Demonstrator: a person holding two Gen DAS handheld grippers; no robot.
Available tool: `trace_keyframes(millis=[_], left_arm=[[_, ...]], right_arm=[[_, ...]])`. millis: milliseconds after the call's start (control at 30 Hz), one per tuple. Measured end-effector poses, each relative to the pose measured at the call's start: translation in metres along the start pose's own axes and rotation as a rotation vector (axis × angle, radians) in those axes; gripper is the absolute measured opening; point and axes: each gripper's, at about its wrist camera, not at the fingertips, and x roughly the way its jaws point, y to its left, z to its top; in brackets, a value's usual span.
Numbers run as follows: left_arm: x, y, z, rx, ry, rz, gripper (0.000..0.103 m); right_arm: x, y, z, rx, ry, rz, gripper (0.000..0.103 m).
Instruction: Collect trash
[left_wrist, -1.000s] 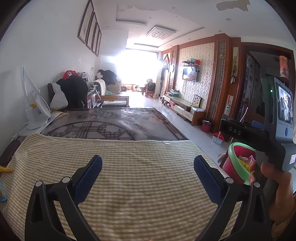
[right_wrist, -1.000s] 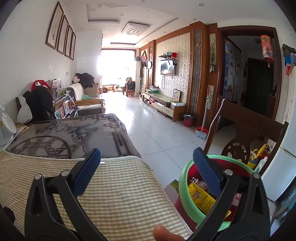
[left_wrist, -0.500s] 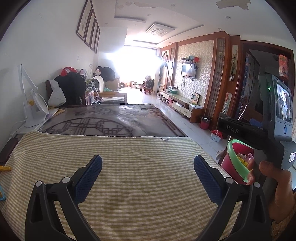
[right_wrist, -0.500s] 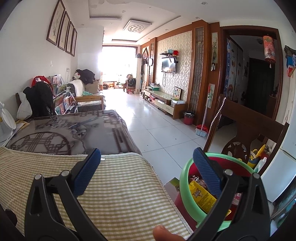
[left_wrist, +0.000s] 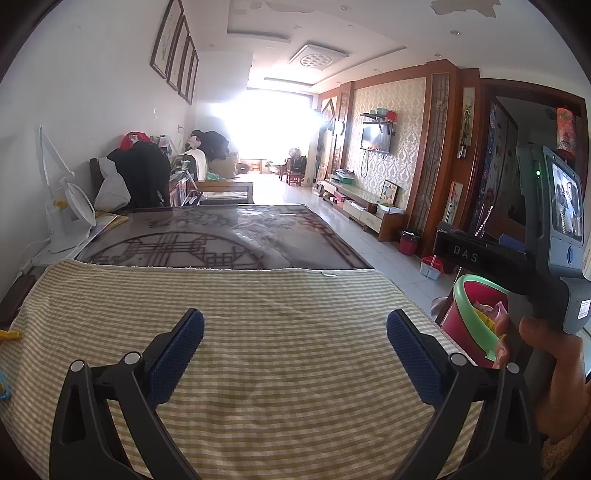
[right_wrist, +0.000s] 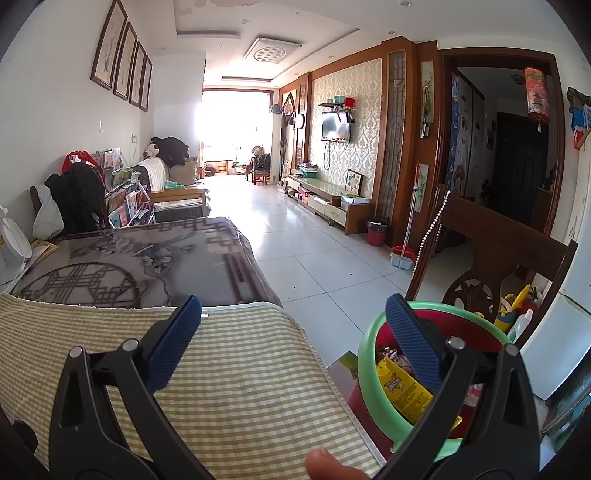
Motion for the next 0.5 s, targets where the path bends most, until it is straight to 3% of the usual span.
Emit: trace_keyframes(millis=[300, 400, 500], left_arm=[[0.001, 0.0, -0.003, -0.004, 0.003, -0.008, 0.095], [0.002, 0.003, 0.0, -0.02, 0.015, 0.009, 0.095], [0.007, 0.015, 0.004, -0.066, 0.062, -0.022, 0.095]], right_arm=[[0.005, 0.006, -0.003, -0.01, 0.038, 0.031, 0.098], [0.014, 0.019, -0.006, -0.037, 0.099, 0.078, 0.098], [0.03, 0.045, -0.014, -0.106, 0.186, 0.131, 0.098]])
